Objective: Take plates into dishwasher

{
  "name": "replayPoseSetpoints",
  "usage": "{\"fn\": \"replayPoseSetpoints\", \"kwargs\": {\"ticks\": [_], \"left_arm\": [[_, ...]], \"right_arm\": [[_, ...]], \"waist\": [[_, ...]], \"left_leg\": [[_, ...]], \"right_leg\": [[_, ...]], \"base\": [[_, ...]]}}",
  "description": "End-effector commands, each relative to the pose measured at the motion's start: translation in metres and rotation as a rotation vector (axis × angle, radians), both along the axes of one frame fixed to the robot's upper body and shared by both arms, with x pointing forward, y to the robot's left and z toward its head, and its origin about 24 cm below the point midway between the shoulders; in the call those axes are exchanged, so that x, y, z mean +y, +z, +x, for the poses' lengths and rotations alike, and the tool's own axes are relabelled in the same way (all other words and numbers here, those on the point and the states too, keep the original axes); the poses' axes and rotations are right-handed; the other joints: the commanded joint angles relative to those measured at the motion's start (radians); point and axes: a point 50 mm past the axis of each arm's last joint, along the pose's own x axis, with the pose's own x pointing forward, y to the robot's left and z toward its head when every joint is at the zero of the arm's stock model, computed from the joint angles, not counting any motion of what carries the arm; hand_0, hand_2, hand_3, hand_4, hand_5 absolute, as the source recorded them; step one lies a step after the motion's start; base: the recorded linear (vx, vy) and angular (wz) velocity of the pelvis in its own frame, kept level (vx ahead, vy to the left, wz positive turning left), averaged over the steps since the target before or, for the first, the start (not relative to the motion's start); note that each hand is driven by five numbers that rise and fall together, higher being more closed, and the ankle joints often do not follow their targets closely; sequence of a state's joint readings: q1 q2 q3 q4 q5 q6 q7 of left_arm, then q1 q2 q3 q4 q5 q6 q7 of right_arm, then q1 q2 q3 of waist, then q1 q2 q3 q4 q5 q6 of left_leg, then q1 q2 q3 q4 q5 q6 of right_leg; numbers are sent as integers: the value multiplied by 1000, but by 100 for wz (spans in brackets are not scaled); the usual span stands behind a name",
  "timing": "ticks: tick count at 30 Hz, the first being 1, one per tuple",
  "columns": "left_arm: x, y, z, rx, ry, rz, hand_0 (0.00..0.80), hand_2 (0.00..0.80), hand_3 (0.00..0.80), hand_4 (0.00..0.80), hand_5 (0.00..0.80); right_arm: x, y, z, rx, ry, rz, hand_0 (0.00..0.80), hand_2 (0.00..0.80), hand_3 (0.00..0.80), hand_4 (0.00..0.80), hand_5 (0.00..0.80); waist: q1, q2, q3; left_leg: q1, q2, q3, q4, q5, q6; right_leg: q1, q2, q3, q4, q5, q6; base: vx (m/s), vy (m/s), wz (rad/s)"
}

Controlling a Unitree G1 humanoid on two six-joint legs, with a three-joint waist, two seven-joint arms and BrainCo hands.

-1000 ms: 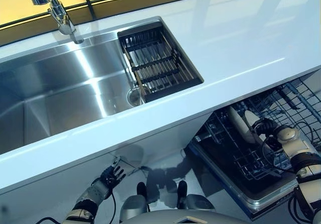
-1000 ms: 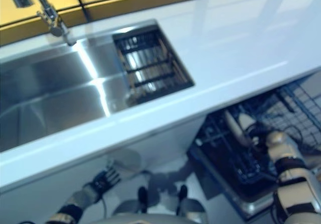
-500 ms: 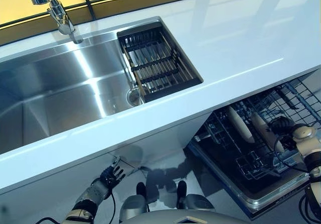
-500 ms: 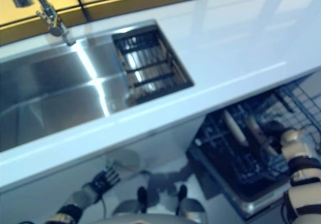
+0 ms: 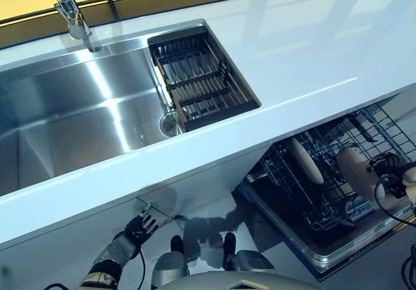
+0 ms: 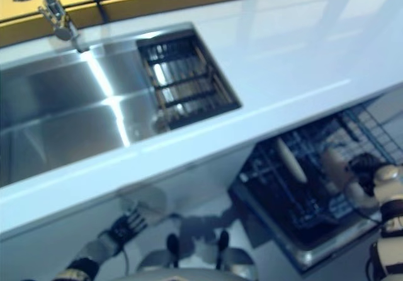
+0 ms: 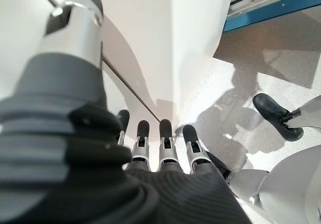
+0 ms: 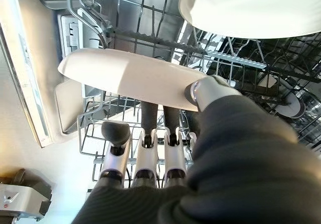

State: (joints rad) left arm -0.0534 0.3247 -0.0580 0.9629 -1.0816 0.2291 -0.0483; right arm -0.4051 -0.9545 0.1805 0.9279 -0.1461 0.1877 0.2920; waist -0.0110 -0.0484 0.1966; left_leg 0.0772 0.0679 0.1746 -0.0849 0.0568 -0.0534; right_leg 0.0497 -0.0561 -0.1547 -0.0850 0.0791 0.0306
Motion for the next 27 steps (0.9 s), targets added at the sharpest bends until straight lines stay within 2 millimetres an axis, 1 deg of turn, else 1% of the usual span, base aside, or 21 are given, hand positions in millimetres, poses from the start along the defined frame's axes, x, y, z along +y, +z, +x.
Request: {"fn": "replayPoseSetpoints", "kwargs": {"ticks": [1, 3, 7, 11, 12, 14, 16, 17, 19, 20, 23, 27], "left_arm": [[11, 18, 35, -124, -19, 57, 0, 0, 0, 0, 0], [13, 22, 40, -135, -21, 64, 0, 0, 0, 0, 0], [17, 30, 51, -162, -24, 74, 0, 0, 0, 0, 0], [18, 39, 64, -195, -20, 72, 0, 0, 0, 0, 0], [22, 34, 60, -127, -23, 290, 0, 0, 0, 0, 0], [14, 29, 56, -165, -23, 290, 0, 0, 0, 0, 0], [8, 30, 58, -188, -21, 282, 0, 0, 0, 0, 0], [9, 29, 58, -195, -10, 261, 0, 0, 0, 0, 0], [11, 27, 55, -205, -6, 259, 0, 0, 0, 0, 0], [12, 29, 57, -215, -10, 256, 0, 0, 0, 0, 0], [12, 38, 70, -229, -11, 260, 0, 0, 0, 0, 0], [14, 50, 86, -248, 6, 258, 0, 0, 0, 0, 0]], "right_arm": [[-12, 3, -5, 21, -75, -58, 800, 800, 800, 800, 800], [-8, -6, -5, 20, -104, -8, 800, 800, 800, 800, 800], [0, -19, -3, 2, -135, 51, 800, 800, 800, 800, 800], [9, -25, 3, -26, -145, 95, 800, 800, 800, 800, 800], [11, -25, 5, -43, -155, 113, 800, 800, 800, 800, 800], [19, -29, 10, -75, -173, 127, 800, 800, 800, 800, 800], [25, -29, 15, -96, -188, 127, 800, 800, 800, 800, 800], [24, -25, 18, -104, -194, 118, 800, 800, 800, 800, 800], [24, -24, 19, -107, -194, 107, 800, 800, 800, 800, 800], [25, -24, 21, -115, -213, 102, 800, 800, 800, 800, 800], [22, -13, 28, -121, -239, 90, 800, 800, 800, 800, 800], [16, -3, 30, -129, -273, 53, 800, 800, 800, 800, 800]], "waist": [[10, -42, -46], [16, -37, -36], [21, -27, -15], [24, -14, 3], [33, -19, 17], [40, -15, 35], [40, -6, 55], [40, 2, 62], [38, 8, 67], [39, 17, 76], [42, 29, 84], [34, 41, 95]], "left_leg": [[17, 27, 5, 5, -47, 12], [10, 27, 2, 7, -45, 11], [-4, 27, -8, 9, -39, 10], [-18, 25, -16, 11, -33, 8], [-25, 24, -21, 17, -39, 11], [-48, 23, -36, 17, -29, 1], [-54, 20, -41, 20, -25, -1], [-61, 15, -49, 21, -25, 2], [-65, 13, -52, 22, -24, 3], [-69, 12, -53, 23, -21, 2], [-83, 11, -58, 23, -15, -1], [-97, 13, -59, 21, -8, -4]], "right_leg": [[4, -88, 17, 16, 26, 120], [0, -89, 14, 16, 26, 119], [-9, -90, 10, 17, 27, 117], [-18, -93, 7, 19, 27, 114], [-20, -91, 1, 24, 24, 118], [-39, -91, -5, 26, 26, 120], [-42, -94, -12, 26, 27, 116], [-50, -95, -11, 30, 25, 110], [-55, -95, -11, 33, 23, 106], [-57, -95, -12, 32, 24, 104], [-68, -95, -14, 33, 24, 100], [-88, -92, -15, 37, 24, 95]], "base": [[-39, -64, 0], [-60, -76, 0], [-73, -86, 1], [-84, -90, 4], [-185, -187, 6], [-173, -124, 5], [-96, -17, 4], [-69, -17, 7], [-70, -26, 8], [-74, -42, 7], [-77, -51, 3], [-78, -19, 5]]}}
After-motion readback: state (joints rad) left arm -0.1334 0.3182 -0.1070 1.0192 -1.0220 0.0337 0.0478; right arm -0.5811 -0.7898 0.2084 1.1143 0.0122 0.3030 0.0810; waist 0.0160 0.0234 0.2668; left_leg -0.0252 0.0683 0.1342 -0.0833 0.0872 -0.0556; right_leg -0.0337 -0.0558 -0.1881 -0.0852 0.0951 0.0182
